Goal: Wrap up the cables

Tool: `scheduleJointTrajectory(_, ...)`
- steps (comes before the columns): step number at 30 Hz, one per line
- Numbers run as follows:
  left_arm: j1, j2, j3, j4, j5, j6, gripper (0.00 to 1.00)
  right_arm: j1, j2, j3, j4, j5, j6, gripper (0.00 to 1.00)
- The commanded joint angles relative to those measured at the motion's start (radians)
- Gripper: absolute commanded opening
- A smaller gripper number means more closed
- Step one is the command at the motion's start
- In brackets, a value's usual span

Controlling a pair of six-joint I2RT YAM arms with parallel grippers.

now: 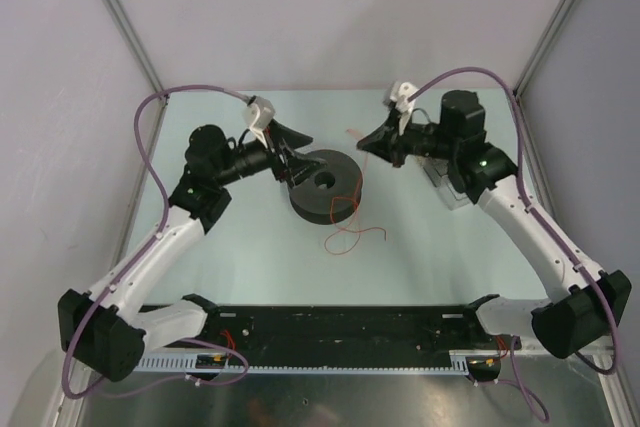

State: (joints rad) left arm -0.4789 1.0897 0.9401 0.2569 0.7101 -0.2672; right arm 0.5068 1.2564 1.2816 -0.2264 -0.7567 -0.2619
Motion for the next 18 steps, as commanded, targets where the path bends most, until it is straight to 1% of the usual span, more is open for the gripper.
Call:
scheduleJointTrajectory(1, 0.144, 0.097, 0.071, -0.218, 0.017, -0.076, 0.92, -0.175, 0.012, 0.041, -0.037, 0.015, -0.006, 0.0)
scheduleJointTrajectory(3, 0.235, 0.178, 0.068, -0.243, 0.105, -0.138, 0.98, -0.272, 0.003, 0.041, -0.067, 0.01, -0.043, 0.0)
scheduleJointTrajectory(6, 0.352, 0.299, 0.048, -0.249, 0.189, -0.2, 0.99, -0.439, -0.04, 0.042, -0.106, -0.006, -0.105, 0.0)
scheduleJointTrajectory(9, 0.403, 0.385, 0.024, -0.274, 0.194, -0.171, 0.99, -0.627, -0.103, 0.063, -0.149, -0.029, -0.148, 0.0)
scheduleJointTrajectory(12, 0.412, 0.464, 0.017, -0.282, 0.195, -0.149, 0.99, -0.788, -0.168, 0.102, -0.211, -0.072, -0.169, 0.0)
scheduleJointTrajectory(15, 0.401, 0.54, 0.031, -0.282, 0.212, -0.134, 0.98, -0.861, -0.23, 0.113, -0.268, -0.109, -0.171, 0.0)
scheduleJointTrajectory(18, 0.38, 0.604, 0.06, -0.282, 0.231, -0.106, 0.93, -0.854, -0.258, 0.113, -0.322, -0.126, -0.158, 0.0)
